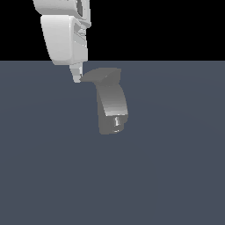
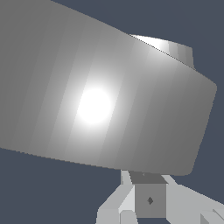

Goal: Turn on the faucet by rotating a designated handle.

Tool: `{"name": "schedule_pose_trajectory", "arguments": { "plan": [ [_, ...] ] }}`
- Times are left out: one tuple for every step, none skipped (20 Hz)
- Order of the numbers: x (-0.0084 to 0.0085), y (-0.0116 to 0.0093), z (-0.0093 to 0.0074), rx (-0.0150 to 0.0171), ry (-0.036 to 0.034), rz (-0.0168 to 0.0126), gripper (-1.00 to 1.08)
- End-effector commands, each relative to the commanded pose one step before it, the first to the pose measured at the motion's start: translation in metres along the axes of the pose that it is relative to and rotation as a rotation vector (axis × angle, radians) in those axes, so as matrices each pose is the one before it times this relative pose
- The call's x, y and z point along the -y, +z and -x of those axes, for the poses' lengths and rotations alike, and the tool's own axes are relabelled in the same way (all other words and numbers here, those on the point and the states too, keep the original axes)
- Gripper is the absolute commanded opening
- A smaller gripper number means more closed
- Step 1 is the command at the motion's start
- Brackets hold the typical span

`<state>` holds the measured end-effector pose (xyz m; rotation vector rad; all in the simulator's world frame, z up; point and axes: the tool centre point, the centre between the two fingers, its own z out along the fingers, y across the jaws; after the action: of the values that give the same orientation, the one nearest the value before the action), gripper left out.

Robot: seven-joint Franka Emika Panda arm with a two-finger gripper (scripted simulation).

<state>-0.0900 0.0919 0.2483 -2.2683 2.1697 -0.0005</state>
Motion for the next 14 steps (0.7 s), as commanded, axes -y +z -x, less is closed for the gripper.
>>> {"name": "schedule_pose_trajectory", "arguments": {
  "plan": [
    [-0.00702, -0.00019, -0.00908, -0.00133, 0.00666, 0.00172, -1.0],
    [-0.00256, -0.00005, -0.00216, 0.0, 0.0, 0.0, -1.0],
    [-0.00257, -0.00005, -0.00218, 0.0, 0.0, 0.0, -1.0],
    [-0.00258, -0.00006, -0.00219, 0.0, 0.0, 0.0, -1.0],
    [-0.00255, 0.00007, -0.002, -0.00016, -0.00037, 0.00027, -1.0],
    [0.0, 0.0, 0.0, 0.0, 0.0, 0.0, -1.0],
    [0.00264, 0.00024, 0.00569, 0.00078, -0.00695, -0.00083, -1.0],
    [-0.00048, -0.00004, -0.00537, 0.0, 0.0, 0.0, -1.0],
    [-0.00042, 0.00001, -0.00571, -0.00005, 0.00068, 0.00009, -1.0],
    [-0.00048, -0.00004, -0.00546, 0.0, 0.0, 0.0, -1.0],
    [-0.00045, -0.00001, -0.00571, -0.00004, 0.00048, 0.00007, -1.0],
    [-0.00045, -0.00001, -0.00575, -0.00004, 0.00048, 0.00007, -1.0],
    [-0.00048, -0.00004, -0.00558, 0.0, 0.0, 0.0, -1.0],
    [-0.00044, 0.00001, -0.00591, -0.00007, 0.00068, 0.0001, -1.0]
  ]
}}
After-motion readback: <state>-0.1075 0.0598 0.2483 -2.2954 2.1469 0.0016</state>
